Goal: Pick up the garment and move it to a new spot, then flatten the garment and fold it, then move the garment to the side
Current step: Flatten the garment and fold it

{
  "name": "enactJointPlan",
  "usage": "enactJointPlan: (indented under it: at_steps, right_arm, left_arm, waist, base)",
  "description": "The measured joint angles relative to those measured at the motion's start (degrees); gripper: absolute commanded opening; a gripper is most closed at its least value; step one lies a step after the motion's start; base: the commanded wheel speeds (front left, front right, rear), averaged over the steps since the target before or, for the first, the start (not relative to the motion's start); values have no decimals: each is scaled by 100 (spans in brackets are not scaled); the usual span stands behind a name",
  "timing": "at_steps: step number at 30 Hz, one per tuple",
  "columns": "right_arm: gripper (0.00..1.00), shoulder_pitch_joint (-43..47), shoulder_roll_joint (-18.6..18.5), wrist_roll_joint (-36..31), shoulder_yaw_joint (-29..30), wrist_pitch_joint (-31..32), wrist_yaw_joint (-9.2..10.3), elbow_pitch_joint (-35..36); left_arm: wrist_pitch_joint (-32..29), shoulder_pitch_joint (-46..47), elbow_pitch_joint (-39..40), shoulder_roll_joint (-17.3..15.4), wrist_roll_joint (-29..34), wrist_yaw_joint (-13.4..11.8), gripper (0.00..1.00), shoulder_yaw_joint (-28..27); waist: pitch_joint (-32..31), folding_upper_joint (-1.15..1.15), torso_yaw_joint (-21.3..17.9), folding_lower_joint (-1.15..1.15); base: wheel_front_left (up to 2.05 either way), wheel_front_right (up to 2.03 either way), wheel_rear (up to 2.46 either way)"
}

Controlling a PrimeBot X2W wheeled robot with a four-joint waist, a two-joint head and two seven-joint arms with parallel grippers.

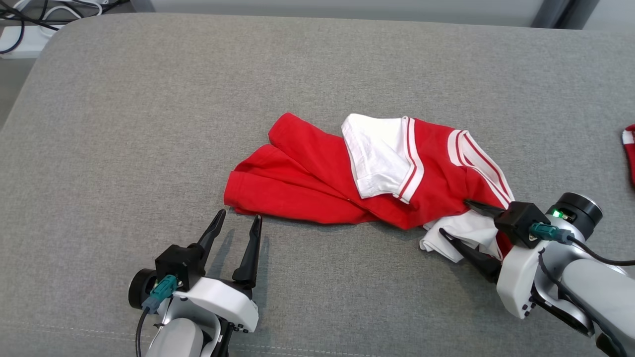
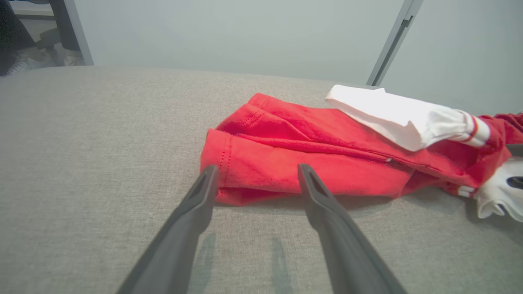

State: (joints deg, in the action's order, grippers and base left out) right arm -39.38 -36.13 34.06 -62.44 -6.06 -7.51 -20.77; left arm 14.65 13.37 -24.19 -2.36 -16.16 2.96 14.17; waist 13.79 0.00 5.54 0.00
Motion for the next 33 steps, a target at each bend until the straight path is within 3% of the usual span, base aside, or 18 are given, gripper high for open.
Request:
enactJointPlan:
  at_steps: [18, 20, 21, 29, 33]
  right_arm:
    - [100, 42, -220, -512, -178, 153, 0, 539]
    - [71, 38, -224, -559, -265, 223, 0, 566]
    - [0, -44, -347, -591, -122, 174, 0, 772]
    - [0, -568, -747, -569, 1693, -111, 0, 926]
    - [0, -998, -573, -684, 1767, -110, 0, 910]
  left_arm:
    - [0, -1, 2, 0, 0, 7, 100, 45]
    - [0, -1, 1, 1, -1, 7, 100, 46]
    - [0, -2, -1, 1, -1, 7, 100, -9]
    - [1, 311, -248, -21, 524, 207, 100, -466]
    - [0, 386, -497, -4, 566, 280, 100, -352]
  waist:
    - [-40, 0, -71, 0]
    - [-31, 0, -66, 0]
    - [-73, 0, -85, 0]
    - [-200, 0, -383, 0]
    - [-178, 0, -340, 0]
  base:
    - [0, 0, 0]
    - [0, 0, 0]
    - [0, 0, 0]
    - [0, 0, 0]
    - [0, 0, 0]
